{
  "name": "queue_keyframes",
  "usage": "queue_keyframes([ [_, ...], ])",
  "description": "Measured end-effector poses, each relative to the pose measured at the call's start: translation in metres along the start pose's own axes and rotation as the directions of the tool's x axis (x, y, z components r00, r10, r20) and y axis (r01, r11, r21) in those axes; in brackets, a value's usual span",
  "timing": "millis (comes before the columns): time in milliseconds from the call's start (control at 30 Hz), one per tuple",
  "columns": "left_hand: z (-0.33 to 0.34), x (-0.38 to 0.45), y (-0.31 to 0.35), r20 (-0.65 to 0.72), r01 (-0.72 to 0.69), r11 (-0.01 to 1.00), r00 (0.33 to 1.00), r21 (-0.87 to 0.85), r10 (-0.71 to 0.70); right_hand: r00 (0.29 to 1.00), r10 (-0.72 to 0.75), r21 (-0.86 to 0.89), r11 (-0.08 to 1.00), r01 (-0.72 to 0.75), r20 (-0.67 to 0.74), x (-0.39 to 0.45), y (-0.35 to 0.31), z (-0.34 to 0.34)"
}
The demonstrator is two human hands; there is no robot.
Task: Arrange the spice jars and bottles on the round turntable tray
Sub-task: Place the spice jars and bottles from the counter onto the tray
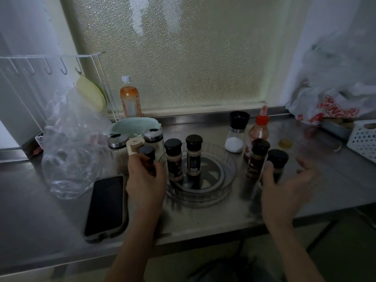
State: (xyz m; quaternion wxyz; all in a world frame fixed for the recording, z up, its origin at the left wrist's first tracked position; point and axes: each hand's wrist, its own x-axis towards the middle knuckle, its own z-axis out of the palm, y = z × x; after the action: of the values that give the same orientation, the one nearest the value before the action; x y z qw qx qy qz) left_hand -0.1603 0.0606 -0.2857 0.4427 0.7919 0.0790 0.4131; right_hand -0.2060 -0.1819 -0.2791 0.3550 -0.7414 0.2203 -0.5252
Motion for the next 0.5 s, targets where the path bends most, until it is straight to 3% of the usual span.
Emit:
queue_keyframes([
  [133,-0.002,-0.004,-0.001,0.015,0.060,0.998,0.998,0.010,-0.060,0.980,0.127,-0.046,0.992,-0.121,0.156,-0.001,0.012,0.009],
  [233,-0.007,-0.004,-0.003,-0.032,0.163,0.986,0.986,0.039,-0.161,0.970,0.143,-0.090,0.988,-0.127,0.197,0.004,0.017,0.013],
  [300,-0.010,-0.003,-0.005,-0.038,0.245,0.968,0.969,0.048,-0.244,0.976,0.141,0.007,0.990,-0.144,0.164,0.006,0.014,0.009],
  [400,-0.010,-0.002,-0.008,0.000,0.309,0.950,0.951,0.033,-0.309,0.997,-0.005,0.208,0.978,-0.010,0.071,0.001,-0.011,0.004],
  [433,-0.009,-0.002,-0.008,0.017,0.317,0.948,0.948,0.036,-0.318,0.991,-0.085,0.248,0.967,0.057,0.101,-0.001,-0.021,0.006],
  [500,-0.008,-0.003,-0.008,0.061,0.321,0.945,0.944,0.068,-0.325,0.937,-0.189,0.289,0.952,0.101,0.295,-0.008,-0.039,0.017],
])
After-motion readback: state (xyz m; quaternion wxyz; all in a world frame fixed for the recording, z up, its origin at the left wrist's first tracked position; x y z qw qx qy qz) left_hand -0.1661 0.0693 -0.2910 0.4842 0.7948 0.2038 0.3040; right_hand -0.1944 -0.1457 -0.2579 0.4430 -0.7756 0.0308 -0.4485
